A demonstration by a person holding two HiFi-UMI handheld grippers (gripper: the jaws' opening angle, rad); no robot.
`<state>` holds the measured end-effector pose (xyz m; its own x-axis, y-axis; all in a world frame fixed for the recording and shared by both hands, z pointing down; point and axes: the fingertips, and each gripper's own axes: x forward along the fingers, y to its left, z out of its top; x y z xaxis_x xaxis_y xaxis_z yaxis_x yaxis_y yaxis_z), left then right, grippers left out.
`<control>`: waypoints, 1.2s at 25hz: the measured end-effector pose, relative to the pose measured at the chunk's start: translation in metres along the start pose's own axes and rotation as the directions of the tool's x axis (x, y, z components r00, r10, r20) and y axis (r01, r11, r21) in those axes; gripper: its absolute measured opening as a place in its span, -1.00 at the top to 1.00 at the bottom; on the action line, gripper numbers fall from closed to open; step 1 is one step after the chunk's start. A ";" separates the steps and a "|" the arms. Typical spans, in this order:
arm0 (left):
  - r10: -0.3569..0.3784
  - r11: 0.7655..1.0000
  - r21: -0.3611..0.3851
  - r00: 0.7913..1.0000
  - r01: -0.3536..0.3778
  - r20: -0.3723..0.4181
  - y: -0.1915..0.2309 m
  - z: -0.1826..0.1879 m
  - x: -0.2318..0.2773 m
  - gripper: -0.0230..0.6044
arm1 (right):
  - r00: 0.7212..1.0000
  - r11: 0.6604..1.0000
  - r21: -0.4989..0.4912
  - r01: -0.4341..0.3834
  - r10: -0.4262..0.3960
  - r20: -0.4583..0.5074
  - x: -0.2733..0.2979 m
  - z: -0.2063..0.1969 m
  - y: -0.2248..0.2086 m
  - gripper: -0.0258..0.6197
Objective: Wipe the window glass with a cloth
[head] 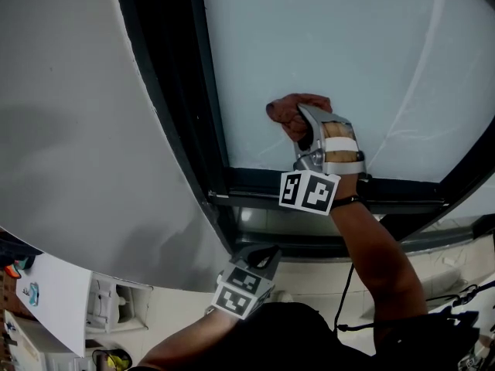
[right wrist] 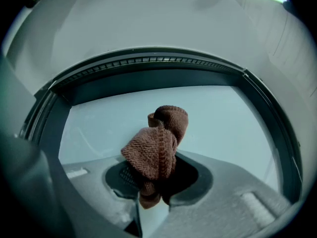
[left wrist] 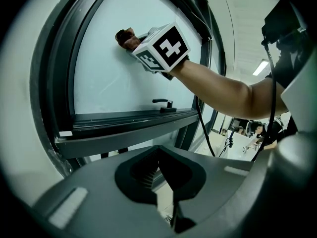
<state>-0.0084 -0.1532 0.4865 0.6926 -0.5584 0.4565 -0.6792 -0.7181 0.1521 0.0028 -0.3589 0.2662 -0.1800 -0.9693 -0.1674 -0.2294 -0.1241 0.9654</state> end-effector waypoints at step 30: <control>-0.003 1.000 -0.013 1.000 0.003 -0.002 0.002 -0.001 0.003 0.87 | 0.989 0.990 0.015 -0.141 0.142 -0.037 -0.017 -0.020 0.095 0.64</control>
<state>-0.0080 -0.1555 0.4886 0.6939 -0.5557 0.4580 -0.6804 -0.7142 0.1642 0.0029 -0.3589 0.3652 -0.1754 -0.9843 -0.0216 -0.2157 0.0170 0.9763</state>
